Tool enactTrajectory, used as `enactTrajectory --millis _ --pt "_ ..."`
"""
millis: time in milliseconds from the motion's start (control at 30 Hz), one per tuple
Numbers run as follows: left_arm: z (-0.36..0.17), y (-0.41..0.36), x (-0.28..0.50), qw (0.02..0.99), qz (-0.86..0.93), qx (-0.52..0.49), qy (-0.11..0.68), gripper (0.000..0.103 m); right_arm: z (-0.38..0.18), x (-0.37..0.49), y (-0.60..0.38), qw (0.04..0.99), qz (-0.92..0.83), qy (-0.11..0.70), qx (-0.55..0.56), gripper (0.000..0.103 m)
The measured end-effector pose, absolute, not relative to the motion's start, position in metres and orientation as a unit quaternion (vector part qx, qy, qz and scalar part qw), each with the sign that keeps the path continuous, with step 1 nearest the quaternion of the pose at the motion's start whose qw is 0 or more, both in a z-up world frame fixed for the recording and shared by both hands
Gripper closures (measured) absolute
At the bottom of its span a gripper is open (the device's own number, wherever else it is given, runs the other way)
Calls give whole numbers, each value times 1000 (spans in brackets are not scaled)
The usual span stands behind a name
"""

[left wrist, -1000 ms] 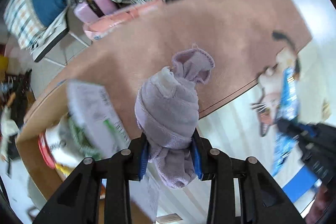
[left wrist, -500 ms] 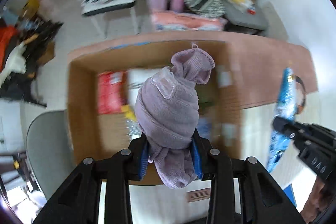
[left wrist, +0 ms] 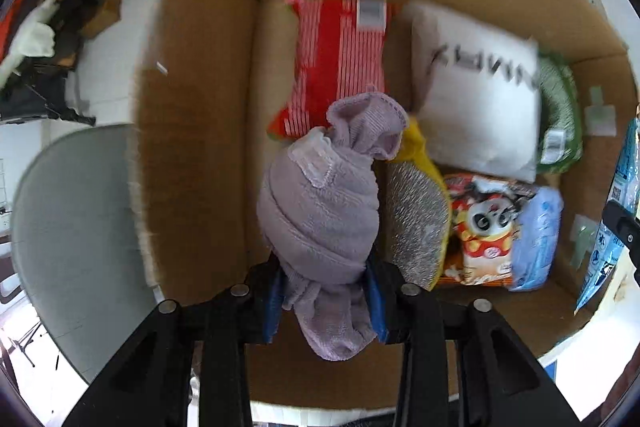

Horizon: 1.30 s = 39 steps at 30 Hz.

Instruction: Organize soft objects

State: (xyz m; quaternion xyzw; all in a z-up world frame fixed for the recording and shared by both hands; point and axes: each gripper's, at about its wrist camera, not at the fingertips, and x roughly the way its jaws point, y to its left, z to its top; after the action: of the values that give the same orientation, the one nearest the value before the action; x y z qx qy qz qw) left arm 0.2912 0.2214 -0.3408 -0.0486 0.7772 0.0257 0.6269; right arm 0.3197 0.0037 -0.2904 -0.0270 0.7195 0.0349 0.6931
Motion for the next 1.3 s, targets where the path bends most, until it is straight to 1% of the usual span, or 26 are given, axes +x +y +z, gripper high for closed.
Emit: enactTrajectory --millis 33,100,133,167,200,333,467,533,567,633,700,733,767,800,833,900,1000,1133,1300 --pt "-346 222 289 620 17 -63 782 67 -296 319 4 689 32 723 -31 89" --pt "-352 224 288 614 11 -76 786 66 -307 319 4 684 22 728 -37 84" --pt "-354 223 288 611 10 -72 788 64 -313 320 5 678 20 734 -36 68" --pt "-355 224 289 612 10 -70 788 64 -318 319 4 670 18 741 -28 44" --pt "-354 225 289 615 10 -69 786 61 -323 322 4 669 17 743 -19 40" --pt "-342 225 293 631 12 -69 772 53 -320 320 8 678 10 734 -27 38" --pt "-326 228 288 647 12 -75 759 52 -315 319 11 681 11 732 -25 28" --pt "-318 224 285 656 13 -75 751 50 -310 318 13 684 12 730 -20 26" --pt "-310 220 285 661 13 -74 747 49 -307 317 15 686 13 727 -21 23" --pt "-298 217 280 675 18 -69 734 43 -301 312 22 688 17 725 -23 19" --pt "-283 211 273 691 26 -72 719 38 -297 306 26 691 24 722 -19 18" --pt "-275 209 268 699 29 -75 711 37 -294 303 26 692 28 721 -18 17" --pt "-272 208 266 703 29 -75 707 36 -292 300 27 692 31 721 -15 11" --pt "-267 205 262 707 31 -71 703 30 -290 299 27 692 35 721 -13 7" --pt "-262 202 258 713 32 -66 698 18 -288 295 29 694 39 719 -15 1" --pt "-252 204 260 724 33 -56 687 10 -286 287 32 698 45 714 -16 0" --pt "-242 200 254 735 38 -40 676 9 -283 280 34 702 49 711 -19 0" --pt "-242 201 261 744 40 -38 666 6 -277 272 33 711 46 702 -22 0" --pt "-235 199 260 749 44 -37 660 6 -266 273 29 717 44 695 -18 0"
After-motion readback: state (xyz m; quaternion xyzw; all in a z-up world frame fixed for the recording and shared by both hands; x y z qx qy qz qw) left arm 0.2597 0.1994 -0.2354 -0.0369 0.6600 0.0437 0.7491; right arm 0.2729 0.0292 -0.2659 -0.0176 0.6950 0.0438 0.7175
